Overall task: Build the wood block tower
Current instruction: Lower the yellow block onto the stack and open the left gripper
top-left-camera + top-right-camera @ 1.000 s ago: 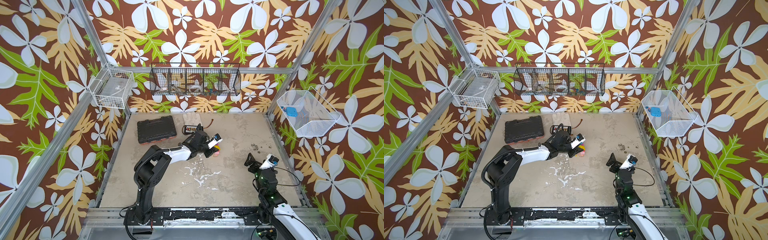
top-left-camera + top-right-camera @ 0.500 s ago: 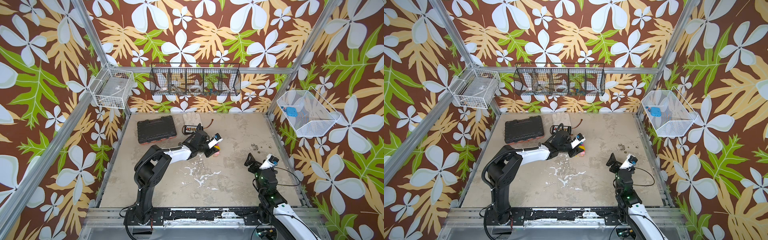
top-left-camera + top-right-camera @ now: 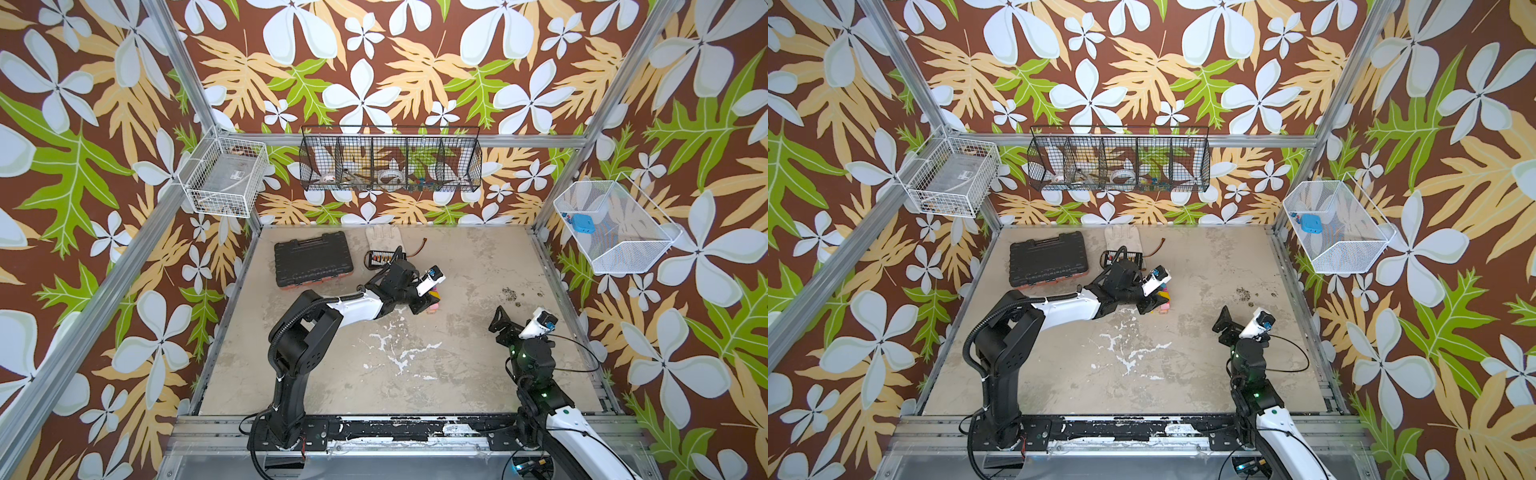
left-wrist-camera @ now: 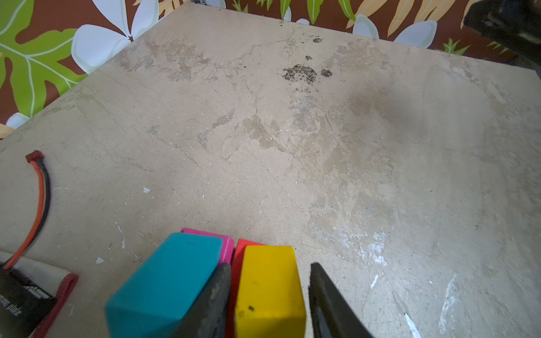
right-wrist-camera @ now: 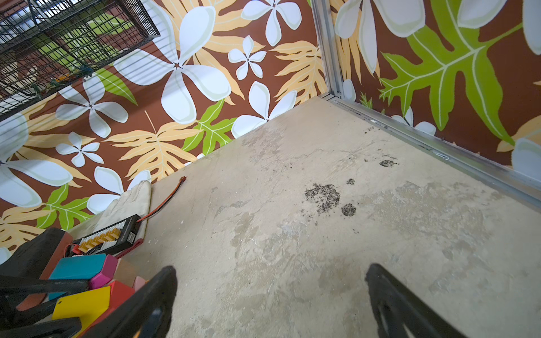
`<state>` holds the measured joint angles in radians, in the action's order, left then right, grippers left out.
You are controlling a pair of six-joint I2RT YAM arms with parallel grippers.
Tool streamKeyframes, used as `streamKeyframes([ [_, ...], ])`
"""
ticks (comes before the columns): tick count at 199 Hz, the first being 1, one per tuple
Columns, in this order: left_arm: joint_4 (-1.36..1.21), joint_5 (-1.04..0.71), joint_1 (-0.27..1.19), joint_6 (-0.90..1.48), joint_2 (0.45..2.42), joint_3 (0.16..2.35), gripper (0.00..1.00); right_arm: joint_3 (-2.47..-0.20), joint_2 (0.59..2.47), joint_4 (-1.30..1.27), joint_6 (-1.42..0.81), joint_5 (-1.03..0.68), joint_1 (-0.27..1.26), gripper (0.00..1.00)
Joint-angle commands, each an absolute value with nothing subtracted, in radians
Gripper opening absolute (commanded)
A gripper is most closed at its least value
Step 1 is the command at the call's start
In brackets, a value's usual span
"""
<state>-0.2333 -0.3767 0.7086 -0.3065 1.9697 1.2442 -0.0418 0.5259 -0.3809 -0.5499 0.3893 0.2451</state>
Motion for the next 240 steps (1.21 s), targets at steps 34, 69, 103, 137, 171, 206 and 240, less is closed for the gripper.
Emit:
streamKeyframes([
  [34,-0.224,-0.399,0.705,-0.289,1.947,1.259,0.45,-0.052,0.526,-0.413,-0.552,0.384,0.247,1.0],
  [69,-0.216,-0.41,0.706,-0.285,1.939,1.264,0.46,-0.051,0.527,-0.413,-0.552,0.383,0.247,1.0],
  [103,-0.216,-0.438,0.706,-0.28,1.924,1.265,0.46,-0.052,0.53,-0.414,-0.552,0.383,0.247,1.0],
  [137,-0.216,-0.468,0.706,-0.272,1.901,1.264,0.46,-0.052,0.532,-0.414,-0.552,0.383,0.247,1.0],
  [171,-0.226,-0.477,0.706,-0.267,1.864,1.239,0.46,-0.052,0.534,-0.414,-0.552,0.383,0.247,1.0],
  [206,-0.342,-0.463,0.715,-0.239,1.75,1.097,0.35,-0.052,0.534,-0.415,-0.552,0.383,0.247,1.0],
  [240,-0.475,-0.439,0.733,-0.221,1.647,0.919,0.18,-0.052,0.535,-0.414,-0.552,0.382,0.247,1.0],
])
